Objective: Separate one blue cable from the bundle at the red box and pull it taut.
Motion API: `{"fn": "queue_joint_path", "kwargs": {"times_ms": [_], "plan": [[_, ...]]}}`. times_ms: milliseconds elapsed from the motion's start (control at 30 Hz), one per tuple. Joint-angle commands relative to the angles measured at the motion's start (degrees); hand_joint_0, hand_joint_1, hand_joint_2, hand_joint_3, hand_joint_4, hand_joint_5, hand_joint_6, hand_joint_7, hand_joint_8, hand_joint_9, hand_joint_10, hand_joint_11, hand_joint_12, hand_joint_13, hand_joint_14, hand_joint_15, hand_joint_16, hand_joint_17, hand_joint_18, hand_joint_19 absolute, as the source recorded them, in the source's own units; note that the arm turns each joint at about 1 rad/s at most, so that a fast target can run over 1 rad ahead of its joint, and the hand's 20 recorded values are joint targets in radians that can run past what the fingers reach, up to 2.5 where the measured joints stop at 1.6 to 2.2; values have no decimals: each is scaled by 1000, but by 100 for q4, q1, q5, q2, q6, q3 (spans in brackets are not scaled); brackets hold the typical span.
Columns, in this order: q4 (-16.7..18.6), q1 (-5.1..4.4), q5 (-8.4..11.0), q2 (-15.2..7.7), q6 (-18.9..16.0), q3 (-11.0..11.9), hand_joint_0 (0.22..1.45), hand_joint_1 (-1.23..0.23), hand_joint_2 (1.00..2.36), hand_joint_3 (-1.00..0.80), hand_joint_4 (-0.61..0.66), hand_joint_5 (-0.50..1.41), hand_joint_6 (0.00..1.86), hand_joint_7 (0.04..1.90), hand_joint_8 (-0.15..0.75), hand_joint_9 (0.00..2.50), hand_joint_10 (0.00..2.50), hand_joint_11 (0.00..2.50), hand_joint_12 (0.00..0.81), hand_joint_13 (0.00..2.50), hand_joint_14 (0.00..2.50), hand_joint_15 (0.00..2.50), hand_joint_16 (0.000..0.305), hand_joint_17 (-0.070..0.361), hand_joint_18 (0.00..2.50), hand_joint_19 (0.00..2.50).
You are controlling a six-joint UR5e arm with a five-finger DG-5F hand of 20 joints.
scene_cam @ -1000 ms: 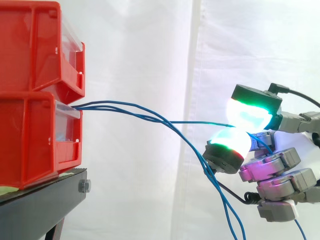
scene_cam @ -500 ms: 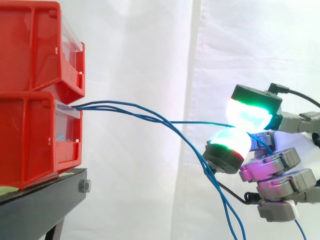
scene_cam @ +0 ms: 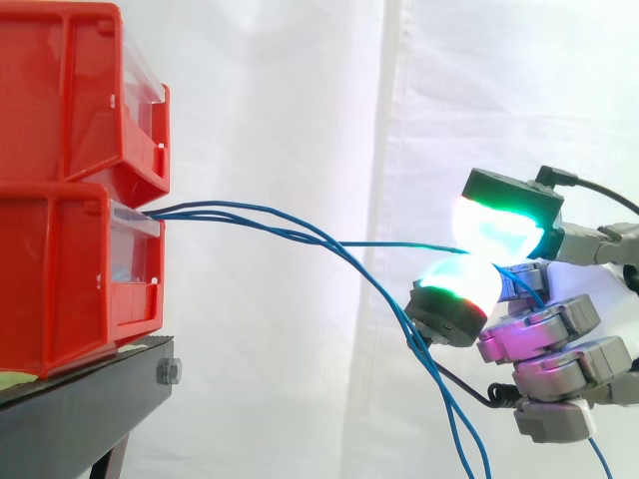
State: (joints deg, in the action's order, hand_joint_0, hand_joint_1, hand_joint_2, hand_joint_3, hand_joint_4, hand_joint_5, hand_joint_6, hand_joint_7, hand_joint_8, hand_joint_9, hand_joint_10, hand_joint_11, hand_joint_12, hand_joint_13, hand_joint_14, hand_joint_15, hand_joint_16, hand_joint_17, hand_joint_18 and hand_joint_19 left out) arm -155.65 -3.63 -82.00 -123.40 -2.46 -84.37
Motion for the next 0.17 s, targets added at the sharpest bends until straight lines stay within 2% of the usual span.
{"fn": "queue_joint_path", "kwargs": {"times_ms": [0,133], "plan": [[0,3,0,0,0,0,620,-657,1019,-210,-55,-107,829,1219,279,767,1637,1443,303,1054,717,1603,35,78,1006,998],[0,3,0,0,0,0,619,-656,1019,-208,-55,-107,829,1218,273,767,1635,1443,303,1055,718,1605,35,79,1007,1001]]}}
